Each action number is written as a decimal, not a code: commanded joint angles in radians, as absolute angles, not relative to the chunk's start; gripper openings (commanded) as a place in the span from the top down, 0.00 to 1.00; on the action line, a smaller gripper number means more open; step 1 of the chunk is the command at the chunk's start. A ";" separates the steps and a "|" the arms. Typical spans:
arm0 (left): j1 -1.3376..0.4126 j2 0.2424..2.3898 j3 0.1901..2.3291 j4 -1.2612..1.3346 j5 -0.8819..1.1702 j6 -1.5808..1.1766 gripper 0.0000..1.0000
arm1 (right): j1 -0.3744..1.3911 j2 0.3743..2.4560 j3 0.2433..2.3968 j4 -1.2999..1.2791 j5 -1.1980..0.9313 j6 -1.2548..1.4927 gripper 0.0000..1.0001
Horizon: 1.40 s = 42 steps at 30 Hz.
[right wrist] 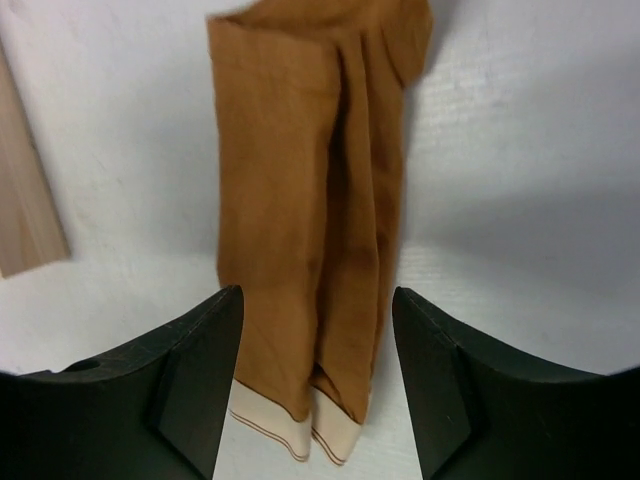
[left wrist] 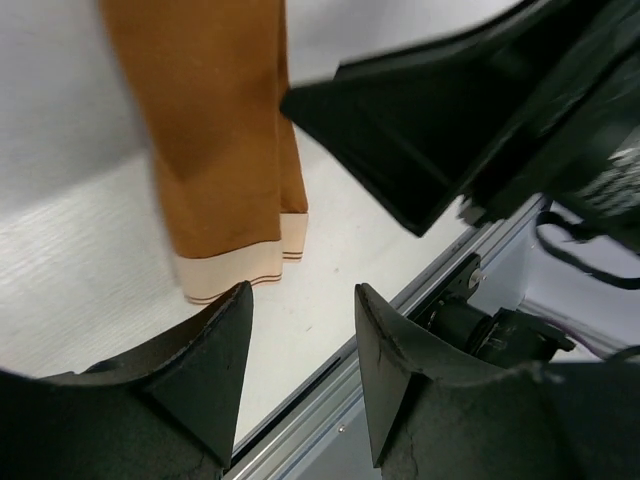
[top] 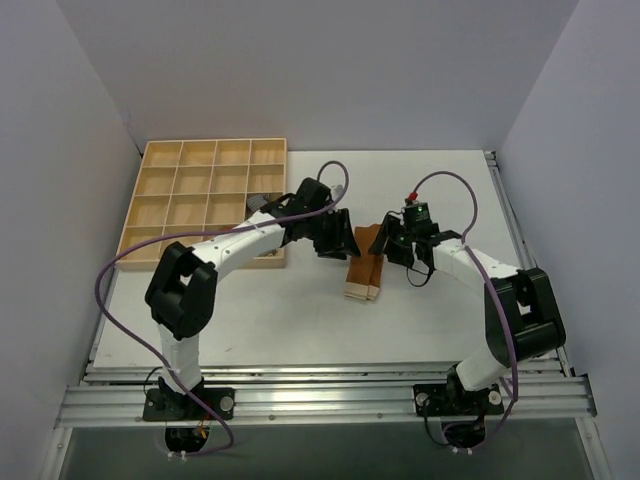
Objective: Roll the underwear
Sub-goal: Fold the underwear, then roll the underwear
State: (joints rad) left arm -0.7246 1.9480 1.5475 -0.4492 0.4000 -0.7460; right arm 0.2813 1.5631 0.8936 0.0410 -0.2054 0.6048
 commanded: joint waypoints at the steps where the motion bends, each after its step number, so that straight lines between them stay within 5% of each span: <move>1: -0.652 1.862 1.475 -0.440 0.417 -0.716 0.46 | 0.302 1.532 0.835 0.008 -0.233 0.614 0.43; 9: -0.623 1.802 1.367 -0.454 0.397 -0.689 0.47 | 0.344 1.522 0.755 0.008 -0.252 0.597 0.41; 16: -0.623 1.787 1.282 -0.407 0.393 -0.713 0.47 | 0.348 1.491 0.649 0.087 -0.319 0.627 0.78; 25: -0.658 1.778 1.224 -0.318 0.423 -0.762 0.48 | 0.385 1.436 0.523 0.193 -0.348 0.742 0.92; 30: -0.722 1.750 1.178 -0.259 0.408 -0.798 0.48 | 0.491 1.375 0.462 0.267 -0.287 0.905 0.89; 37: -0.816 1.759 1.082 -0.132 0.353 -0.903 0.55 | 0.517 1.220 0.449 0.148 -0.227 0.979 0.63; 42: -0.874 1.681 0.959 0.016 0.275 -0.998 0.60 | 0.512 1.140 0.504 0.035 -0.255 0.980 0.57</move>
State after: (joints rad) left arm -0.8513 1.7657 1.0008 -0.1406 0.3363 -0.9203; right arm 0.5167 1.1812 0.4435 0.1329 -0.2661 0.9585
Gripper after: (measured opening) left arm 0.409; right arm 0.427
